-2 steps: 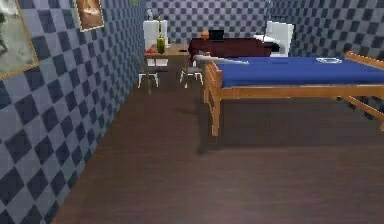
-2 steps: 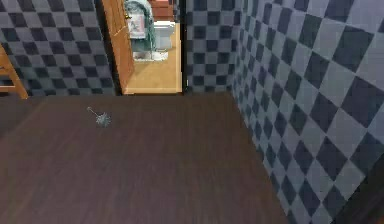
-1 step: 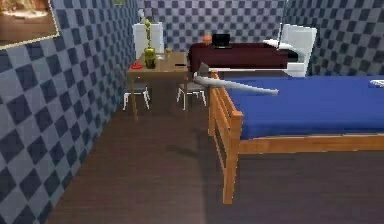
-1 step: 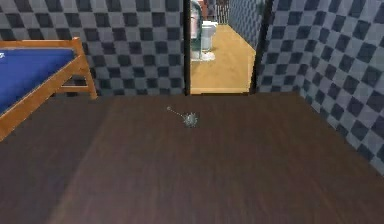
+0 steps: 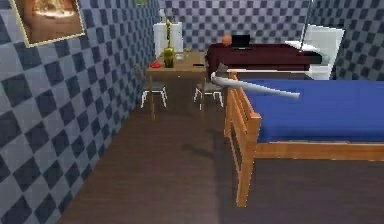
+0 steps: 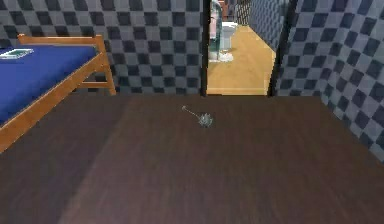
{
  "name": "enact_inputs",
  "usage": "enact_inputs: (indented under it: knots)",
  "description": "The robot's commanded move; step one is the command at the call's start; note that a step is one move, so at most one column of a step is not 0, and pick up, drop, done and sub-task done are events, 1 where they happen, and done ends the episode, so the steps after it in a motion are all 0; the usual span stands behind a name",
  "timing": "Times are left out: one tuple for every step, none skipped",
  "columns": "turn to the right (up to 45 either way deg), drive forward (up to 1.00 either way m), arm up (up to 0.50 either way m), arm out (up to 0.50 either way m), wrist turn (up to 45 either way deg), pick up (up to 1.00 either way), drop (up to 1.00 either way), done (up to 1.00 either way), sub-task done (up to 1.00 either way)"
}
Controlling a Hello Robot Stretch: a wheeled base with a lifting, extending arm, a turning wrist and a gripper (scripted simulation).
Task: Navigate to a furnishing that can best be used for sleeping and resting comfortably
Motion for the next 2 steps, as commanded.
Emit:
enact_inputs:
  knots:
    - [0.0, 0.55, 0.0, 0.0, 0.0, 0.0, 0.0, 0.0, 0.0]
    - [45.0, 0.0, 0.0, 0.0, 0.0, 0.0, 0.0, 0.0, 0.0]
